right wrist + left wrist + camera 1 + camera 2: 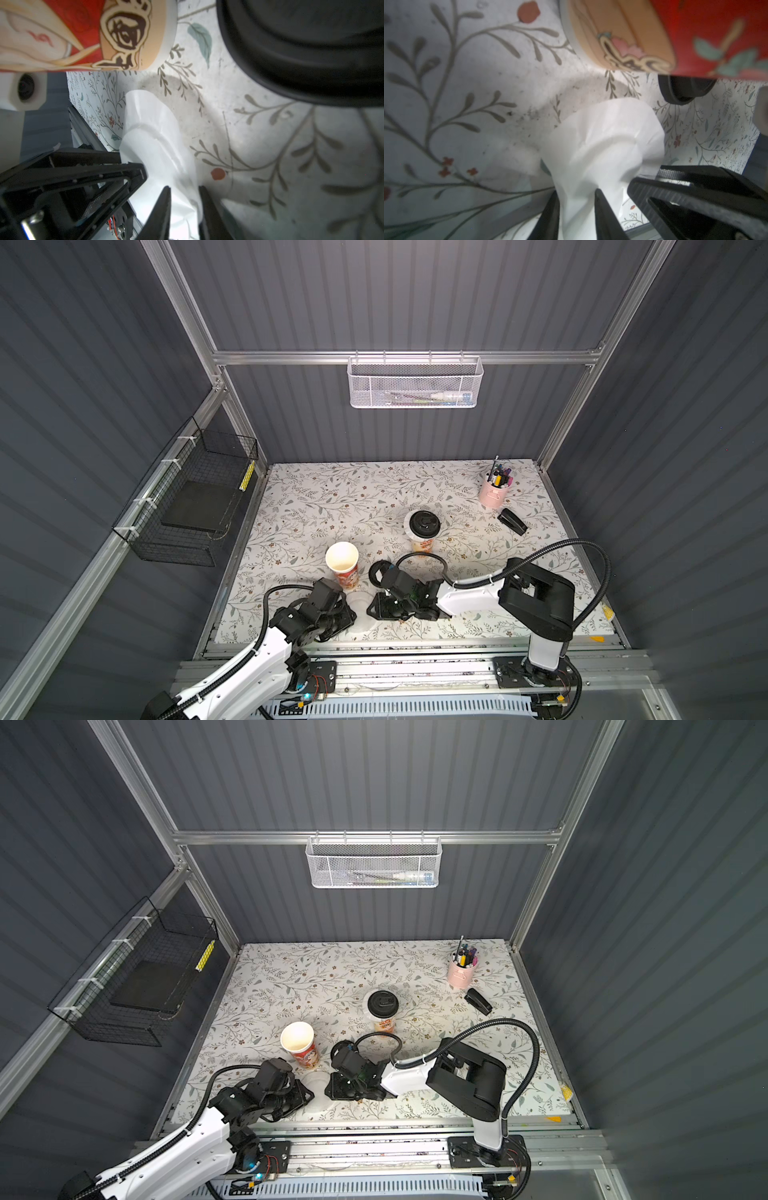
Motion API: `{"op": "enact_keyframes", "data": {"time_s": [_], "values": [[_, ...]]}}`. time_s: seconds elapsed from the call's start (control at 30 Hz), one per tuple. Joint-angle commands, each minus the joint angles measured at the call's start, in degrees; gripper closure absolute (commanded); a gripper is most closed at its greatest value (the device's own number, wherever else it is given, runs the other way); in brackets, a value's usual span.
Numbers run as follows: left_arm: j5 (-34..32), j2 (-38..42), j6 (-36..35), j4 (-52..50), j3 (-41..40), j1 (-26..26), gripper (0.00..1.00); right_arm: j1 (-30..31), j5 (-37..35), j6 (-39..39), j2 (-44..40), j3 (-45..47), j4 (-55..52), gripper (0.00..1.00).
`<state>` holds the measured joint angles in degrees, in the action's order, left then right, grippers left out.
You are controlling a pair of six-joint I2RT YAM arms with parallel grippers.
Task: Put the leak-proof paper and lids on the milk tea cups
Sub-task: Pick up the leak-proof paper from the center of the board.
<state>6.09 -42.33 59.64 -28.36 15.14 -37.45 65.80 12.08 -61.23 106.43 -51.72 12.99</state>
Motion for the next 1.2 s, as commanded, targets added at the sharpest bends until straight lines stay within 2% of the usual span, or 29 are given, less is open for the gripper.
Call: {"op": "enact_keyframes", "data": {"time_s": [0.0, 0.1, 0.3, 0.4, 0.57, 0.83, 1.0, 1.17], "values": [[-0.19, -0.74, 0.48, -7.96, -2.68, -0.22, 0.69, 0.11, -1.72, 1.10, -1.70, 0.62, -1.42, 0.88], [-1.54, 0.07, 0.34, -10.54, -1.16, -0.18, 0.65, 0.11, -2.51, 1.62, -3.26, 0.76, -2.14, 1.00], [-5.99, 5.94, 3.67, -18.74, 4.30, -0.17, 0.44, 0.40, -4.75, 1.16, -8.53, 2.10, -6.42, 1.00], [-8.92, 8.30, 4.88, -23.97, 9.18, -0.18, 0.32, 0.95, -5.69, 0.68, -11.68, 2.11, -11.68, 1.00], [-13.56, 8.10, 4.75, -29.38, 19.01, -0.17, 0.19, 1.96, -7.54, 1.65, -17.14, -0.19, -22.18, 1.00], [-28.02, -1.19, -2.65, -40.69, 42.84, -0.16, 0.01, 2.02, -10.88, 5.27, -26.15, -9.59, -39.46, 1.00], [-31.77, -9.96, -9.82, -40.67, 55.22, -0.17, 0.00, 1.46, -12.31, 7.68, -27.86, -19.06, -47.82, 1.00], [-32.58, -15.63, -14.37, -37.67, 61.64, 1.16, 0.00, -0.32, -12.21, 10.05, -27.47, -28.44, -52.17, 1.00]]}}
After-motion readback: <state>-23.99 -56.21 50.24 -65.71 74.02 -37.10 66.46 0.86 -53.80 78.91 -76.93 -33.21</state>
